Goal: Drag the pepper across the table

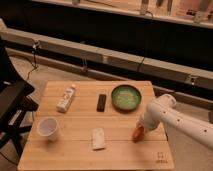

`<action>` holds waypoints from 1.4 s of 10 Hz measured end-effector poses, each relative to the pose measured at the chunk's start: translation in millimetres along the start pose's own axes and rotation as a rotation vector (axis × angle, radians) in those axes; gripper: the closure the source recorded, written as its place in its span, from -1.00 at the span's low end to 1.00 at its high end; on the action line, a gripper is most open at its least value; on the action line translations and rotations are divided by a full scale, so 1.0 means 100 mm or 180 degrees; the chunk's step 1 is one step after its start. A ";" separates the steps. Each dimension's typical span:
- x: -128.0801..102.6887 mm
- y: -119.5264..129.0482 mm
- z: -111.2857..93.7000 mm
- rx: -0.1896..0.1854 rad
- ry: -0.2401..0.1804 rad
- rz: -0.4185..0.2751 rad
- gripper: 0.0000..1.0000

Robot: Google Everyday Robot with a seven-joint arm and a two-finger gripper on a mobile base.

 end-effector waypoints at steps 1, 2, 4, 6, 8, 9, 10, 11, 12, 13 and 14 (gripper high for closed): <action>0.02 -0.02 0.00 0.0004 0.0002 0.0001 1.00; 0.03 -0.03 -0.01 0.0007 0.0002 -0.0001 1.00; 0.07 -0.05 -0.01 0.0017 0.0003 -0.0002 1.00; 0.10 -0.04 -0.02 0.0012 0.0001 -0.0007 1.00; 0.14 -0.04 -0.03 0.0012 0.0001 -0.0007 1.00; 0.16 -0.05 -0.03 0.0018 0.0001 -0.0008 1.00; 0.18 -0.05 -0.04 0.0025 0.0004 -0.0006 1.00; 0.20 -0.05 -0.03 0.0022 0.0002 -0.0009 1.00; 0.22 -0.05 -0.04 0.0026 0.0003 -0.0011 1.00; 0.25 -0.04 -0.05 0.0025 0.0002 -0.0009 1.00; 0.28 -0.03 -0.05 0.0028 0.0002 -0.0012 1.00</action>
